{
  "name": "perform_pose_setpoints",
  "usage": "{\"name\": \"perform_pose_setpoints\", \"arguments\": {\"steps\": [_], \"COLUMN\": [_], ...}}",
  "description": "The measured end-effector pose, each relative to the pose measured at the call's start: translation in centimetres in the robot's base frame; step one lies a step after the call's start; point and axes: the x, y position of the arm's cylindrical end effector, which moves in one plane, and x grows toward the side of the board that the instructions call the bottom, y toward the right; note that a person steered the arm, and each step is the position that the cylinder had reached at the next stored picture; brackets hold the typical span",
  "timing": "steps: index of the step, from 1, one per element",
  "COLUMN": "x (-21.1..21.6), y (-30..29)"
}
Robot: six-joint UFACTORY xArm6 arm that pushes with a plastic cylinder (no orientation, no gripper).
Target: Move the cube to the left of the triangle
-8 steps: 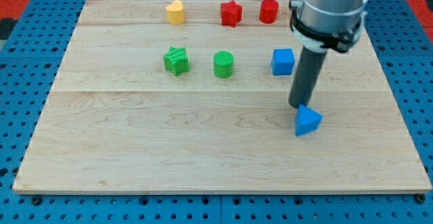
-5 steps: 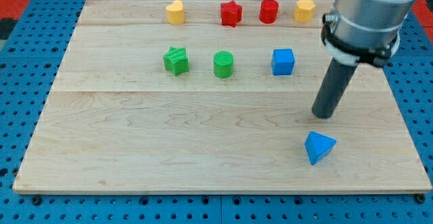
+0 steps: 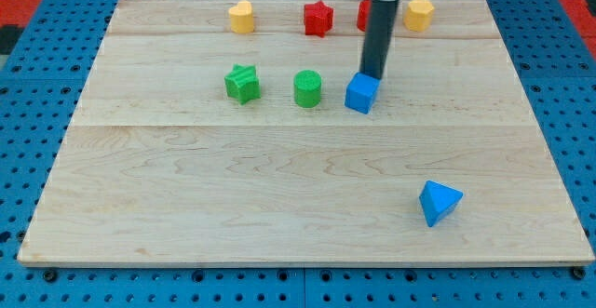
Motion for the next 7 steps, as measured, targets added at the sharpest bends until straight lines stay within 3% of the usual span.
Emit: {"name": "perform_pose_setpoints", "arguments": {"steps": [2, 5, 7], "x": [6.1, 8.9, 15.8], "y": [0.0, -4.8, -3.3]}}
